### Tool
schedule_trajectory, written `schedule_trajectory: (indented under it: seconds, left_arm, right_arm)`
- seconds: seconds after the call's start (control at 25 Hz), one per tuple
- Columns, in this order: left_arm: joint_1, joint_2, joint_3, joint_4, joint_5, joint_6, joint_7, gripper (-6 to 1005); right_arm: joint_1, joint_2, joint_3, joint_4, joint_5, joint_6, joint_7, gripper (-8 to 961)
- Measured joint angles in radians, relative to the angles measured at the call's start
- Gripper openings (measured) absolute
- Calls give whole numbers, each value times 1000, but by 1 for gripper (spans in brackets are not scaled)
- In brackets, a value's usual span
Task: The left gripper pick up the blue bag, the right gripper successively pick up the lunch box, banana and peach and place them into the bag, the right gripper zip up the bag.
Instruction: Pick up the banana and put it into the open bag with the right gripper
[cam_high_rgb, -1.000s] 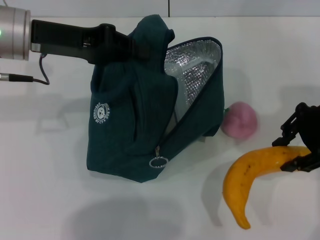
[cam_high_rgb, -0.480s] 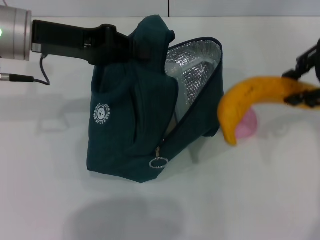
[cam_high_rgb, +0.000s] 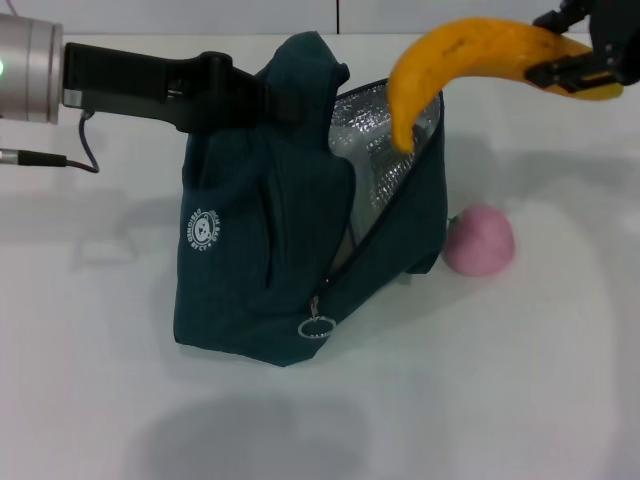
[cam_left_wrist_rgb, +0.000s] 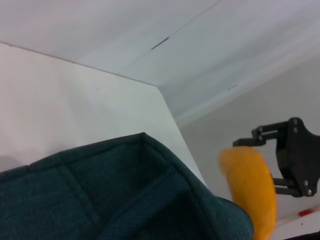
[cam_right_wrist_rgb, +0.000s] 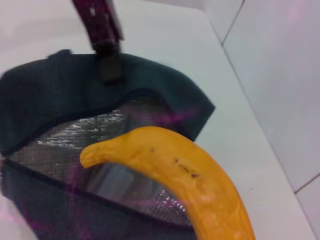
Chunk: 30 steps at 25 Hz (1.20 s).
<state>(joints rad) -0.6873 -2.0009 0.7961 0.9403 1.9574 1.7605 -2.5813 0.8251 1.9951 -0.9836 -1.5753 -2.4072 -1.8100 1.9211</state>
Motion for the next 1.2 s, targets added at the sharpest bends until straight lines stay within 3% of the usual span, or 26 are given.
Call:
schedule_trajectory:
  seconds: [0.08,0.12,0.72,1.2]
  left_arm:
    - [1,0,0,0,0,0,0,40]
    - [1,1,0,0,0,0,0,40]
    - [-7,1,0,0,2,-3,2,40]
    - [-8,-2,-1,0,2,-3,5,40]
  right_arm:
    - [9,7,-17,0,-14,16,1,426]
    - [18,16,-75,3,-27,47,2,426]
    - [21,22,-320,34,-32,169,16,426]
    - [76,29,-454,68,3,243,22,425]
